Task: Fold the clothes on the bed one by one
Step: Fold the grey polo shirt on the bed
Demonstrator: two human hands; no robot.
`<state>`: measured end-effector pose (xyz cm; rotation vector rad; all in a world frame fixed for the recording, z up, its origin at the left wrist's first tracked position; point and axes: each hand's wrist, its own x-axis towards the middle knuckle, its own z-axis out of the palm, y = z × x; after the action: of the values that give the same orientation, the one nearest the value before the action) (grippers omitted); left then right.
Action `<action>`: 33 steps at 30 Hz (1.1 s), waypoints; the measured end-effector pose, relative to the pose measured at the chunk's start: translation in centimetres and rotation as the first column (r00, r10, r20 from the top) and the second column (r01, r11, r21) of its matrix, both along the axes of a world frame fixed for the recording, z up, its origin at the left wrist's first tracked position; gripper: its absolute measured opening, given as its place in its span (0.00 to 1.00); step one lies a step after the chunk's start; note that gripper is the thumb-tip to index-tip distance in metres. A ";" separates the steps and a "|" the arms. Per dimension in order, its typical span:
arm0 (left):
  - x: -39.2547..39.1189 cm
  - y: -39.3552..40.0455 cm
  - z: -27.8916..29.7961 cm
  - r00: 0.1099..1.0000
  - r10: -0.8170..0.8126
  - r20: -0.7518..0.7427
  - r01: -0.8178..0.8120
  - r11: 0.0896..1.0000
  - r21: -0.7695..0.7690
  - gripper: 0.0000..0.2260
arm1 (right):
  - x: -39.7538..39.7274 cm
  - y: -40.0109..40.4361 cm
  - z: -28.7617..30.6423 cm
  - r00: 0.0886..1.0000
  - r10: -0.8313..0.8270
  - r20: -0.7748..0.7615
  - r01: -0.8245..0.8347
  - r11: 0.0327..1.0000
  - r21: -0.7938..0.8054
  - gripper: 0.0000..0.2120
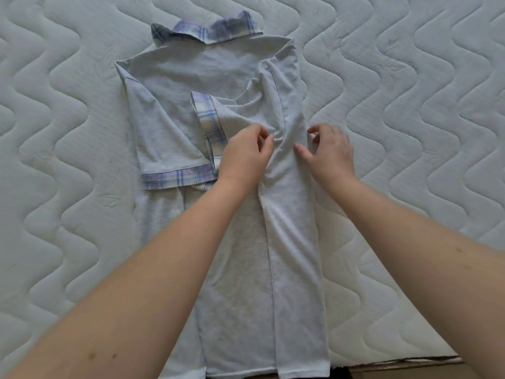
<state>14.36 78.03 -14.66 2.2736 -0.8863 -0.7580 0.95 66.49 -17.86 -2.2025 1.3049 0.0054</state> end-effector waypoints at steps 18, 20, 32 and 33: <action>10.0 -16.2 -1.8 0.965 -0.235 0.118 0.202 0.949 0.242 0.17 | 4.8 -7.3 -4.6 0.986 0.113 0.120 -0.071 0.950 -0.304 0.09; 10.4 -17.8 -1.7 0.957 -0.285 0.042 0.262 0.922 0.284 0.16 | 4.9 -7.3 -4.8 0.987 0.117 0.115 -0.078 0.952 -0.295 0.09; 11.3 -21.0 -2.2 0.914 -0.396 0.087 0.349 0.878 0.326 0.12 | 4.9 -7.5 -4.7 0.985 0.160 0.063 -0.137 0.952 -0.272 0.17; 11.1 -20.9 -2.4 0.907 -0.404 0.120 0.350 0.880 0.321 0.12 | 4.9 -7.4 -4.8 0.985 0.161 0.063 -0.137 0.950 -0.281 0.17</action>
<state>25.44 57.08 -17.06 2.4900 -1.4209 -0.9084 5.80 59.06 -22.67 -2.5031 1.1467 -0.2235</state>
